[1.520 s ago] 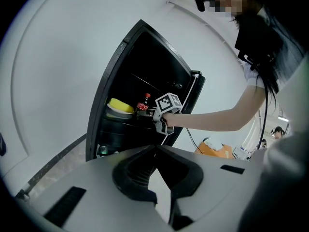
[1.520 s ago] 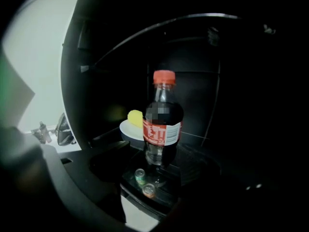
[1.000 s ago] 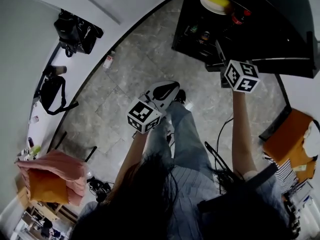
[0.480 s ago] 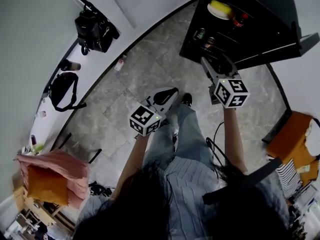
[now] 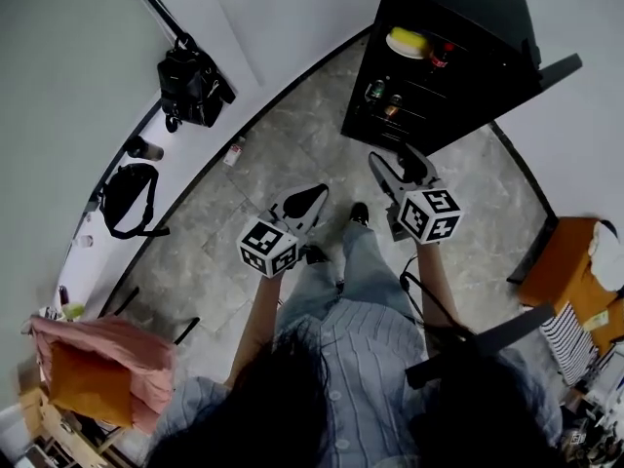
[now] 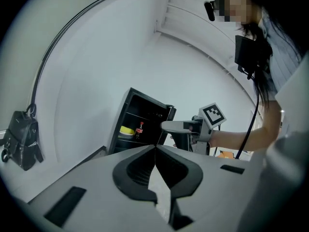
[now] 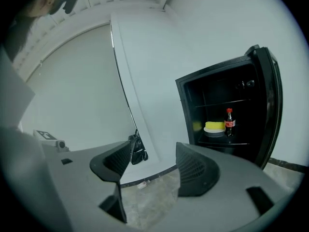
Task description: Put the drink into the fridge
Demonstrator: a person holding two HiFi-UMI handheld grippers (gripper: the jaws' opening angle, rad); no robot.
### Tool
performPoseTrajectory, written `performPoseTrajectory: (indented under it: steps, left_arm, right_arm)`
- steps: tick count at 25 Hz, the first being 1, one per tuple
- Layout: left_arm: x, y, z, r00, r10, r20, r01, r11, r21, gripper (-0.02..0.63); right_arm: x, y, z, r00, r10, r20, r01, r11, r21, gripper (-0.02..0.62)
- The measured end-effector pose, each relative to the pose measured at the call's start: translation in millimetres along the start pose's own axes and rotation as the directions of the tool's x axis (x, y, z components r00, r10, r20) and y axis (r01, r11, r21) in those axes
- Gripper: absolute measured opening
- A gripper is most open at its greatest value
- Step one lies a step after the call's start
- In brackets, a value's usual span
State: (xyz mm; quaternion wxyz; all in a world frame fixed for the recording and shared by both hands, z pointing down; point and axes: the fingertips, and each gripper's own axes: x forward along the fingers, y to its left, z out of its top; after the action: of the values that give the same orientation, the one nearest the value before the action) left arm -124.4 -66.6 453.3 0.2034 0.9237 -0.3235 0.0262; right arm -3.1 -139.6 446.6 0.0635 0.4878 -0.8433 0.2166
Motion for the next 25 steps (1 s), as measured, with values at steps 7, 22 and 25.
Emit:
performPoseTrajectory:
  steps: [7, 22, 25]
  left_arm:
    - [-37, -9, -6, 1.000, -0.011, 0.018, 0.012, 1.000, -0.020, 0.009]
    - [-41, -43, -33, 0.998, -0.064, 0.001, 0.064, 0.994, -0.086, 0.009]
    - [-37, -54, -25, 0.998, -0.065, 0.020, 0.066, 0.995, -0.081, 0.009]
  right_arm:
    - [-40, 44, -15, 1.000, -0.017, 0.001, 0.017, 1.000, 0.022, 0.307]
    - [-98, 65, -33, 0.999, -0.048, -0.016, 0.048, 0.997, 0.053, 0.242]
    - [-108, 70, -26, 1.000, -0.028, -0.002, 0.028, 0.999, 0.041, 0.179]
